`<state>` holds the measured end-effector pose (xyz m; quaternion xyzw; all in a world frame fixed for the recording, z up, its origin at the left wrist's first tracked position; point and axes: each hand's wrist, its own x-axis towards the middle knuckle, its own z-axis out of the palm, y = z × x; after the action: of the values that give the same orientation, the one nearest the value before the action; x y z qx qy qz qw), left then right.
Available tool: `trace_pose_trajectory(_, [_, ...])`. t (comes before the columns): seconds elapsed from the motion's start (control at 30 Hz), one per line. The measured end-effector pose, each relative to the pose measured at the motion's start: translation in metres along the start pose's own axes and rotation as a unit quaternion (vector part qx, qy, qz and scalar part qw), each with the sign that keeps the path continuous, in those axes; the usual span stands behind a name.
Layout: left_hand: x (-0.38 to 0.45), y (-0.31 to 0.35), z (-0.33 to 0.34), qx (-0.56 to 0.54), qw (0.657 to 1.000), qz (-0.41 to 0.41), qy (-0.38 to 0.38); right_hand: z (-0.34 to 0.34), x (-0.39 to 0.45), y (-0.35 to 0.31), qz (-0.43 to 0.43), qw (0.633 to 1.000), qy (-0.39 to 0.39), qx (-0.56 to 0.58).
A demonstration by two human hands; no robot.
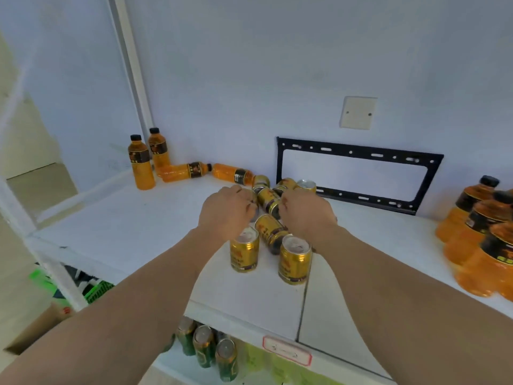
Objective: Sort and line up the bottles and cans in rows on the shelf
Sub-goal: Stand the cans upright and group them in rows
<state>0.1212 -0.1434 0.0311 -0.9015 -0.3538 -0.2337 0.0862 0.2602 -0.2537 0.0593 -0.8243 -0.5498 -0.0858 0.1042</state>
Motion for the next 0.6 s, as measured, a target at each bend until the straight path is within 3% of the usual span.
trace_pose_trajectory(0.13, [0.043,-0.043,0.032,-0.088,0.983,-0.118,-0.107,0.016,0.053,-0.010,0.052,0.997,-0.034,0.040])
trace_pose_trajectory(0.3, [0.084,-0.061,0.069,-0.196,0.927,-0.221,-0.231,0.049,0.106,0.000,0.105,0.988,-0.084,0.071])
trace_pose_trajectory(0.6, [0.123,-0.058,0.124,-0.307,0.838,-0.318,-0.321,0.097,0.176,0.020,0.096,0.974,-0.204,0.031])
